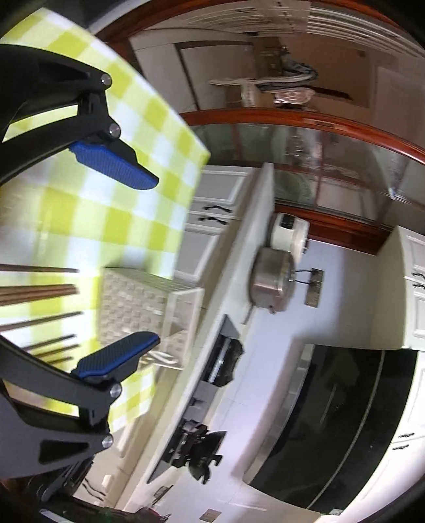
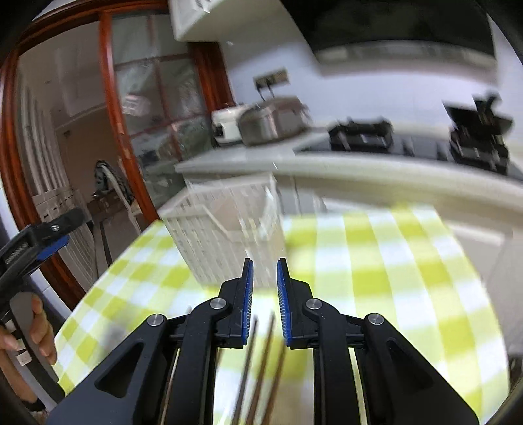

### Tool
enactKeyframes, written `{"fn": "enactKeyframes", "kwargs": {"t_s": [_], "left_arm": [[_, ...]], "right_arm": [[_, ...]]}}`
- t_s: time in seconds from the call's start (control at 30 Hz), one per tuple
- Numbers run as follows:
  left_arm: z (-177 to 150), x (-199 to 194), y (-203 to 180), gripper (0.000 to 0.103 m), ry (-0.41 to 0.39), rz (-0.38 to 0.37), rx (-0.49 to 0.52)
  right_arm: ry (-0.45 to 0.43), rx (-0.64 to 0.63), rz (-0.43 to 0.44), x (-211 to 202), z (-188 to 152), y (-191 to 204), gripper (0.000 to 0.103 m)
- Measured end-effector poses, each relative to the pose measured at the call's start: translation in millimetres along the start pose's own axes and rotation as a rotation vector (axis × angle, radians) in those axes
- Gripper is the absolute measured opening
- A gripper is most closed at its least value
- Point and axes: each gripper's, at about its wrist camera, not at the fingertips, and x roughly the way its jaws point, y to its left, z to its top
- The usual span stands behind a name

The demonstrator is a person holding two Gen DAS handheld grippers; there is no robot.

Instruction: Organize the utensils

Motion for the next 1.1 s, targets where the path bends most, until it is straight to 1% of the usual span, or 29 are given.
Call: {"fn": "enactKeyframes", "kwargs": {"t_s": [0.1,0.23,0.33,0.47,0.57,0.73,0.87,1.03,1.07,1.1], "left_arm": [[-18,0,3,0.086,0.058,0.026,0.017],[-40,9,-1,0.086,0.116,0.071,0.09],[-59,20,-5,0.086,0.173,0.095,0.142],[-75,35,-3,0.085,0.228,0.098,0.161],[-80,40,-1,0.085,0.249,0.112,0.181],[-85,50,-4,0.085,0.297,0.108,0.222],[-91,56,-5,0.085,0.321,0.107,0.244],[-93,61,-3,0.085,0.336,0.11,0.238],[-94,62,-3,0.085,0.339,0.111,0.241],[-94,63,-4,0.082,0.342,0.112,0.244]], "right_arm": [[0.051,0.026,-0.02,4,-21,-6,0.017],[0.125,0.016,-0.053,15,-39,-5,0.017],[0.166,-0.001,-0.071,25,-47,-4,0.017],[0.22,-0.002,-0.085,37,-56,-5,0.017],[0.251,-0.024,-0.093,43,-60,-2,0.017],[0.294,-0.06,-0.113,53,-64,4,0.017],[0.315,-0.078,-0.112,59,-66,8,0.017],[0.327,-0.102,-0.11,65,-66,12,0.017],[0.328,-0.105,-0.112,66,-66,13,0.017],[0.326,-0.108,-0.115,67,-66,13,0.017]]}}
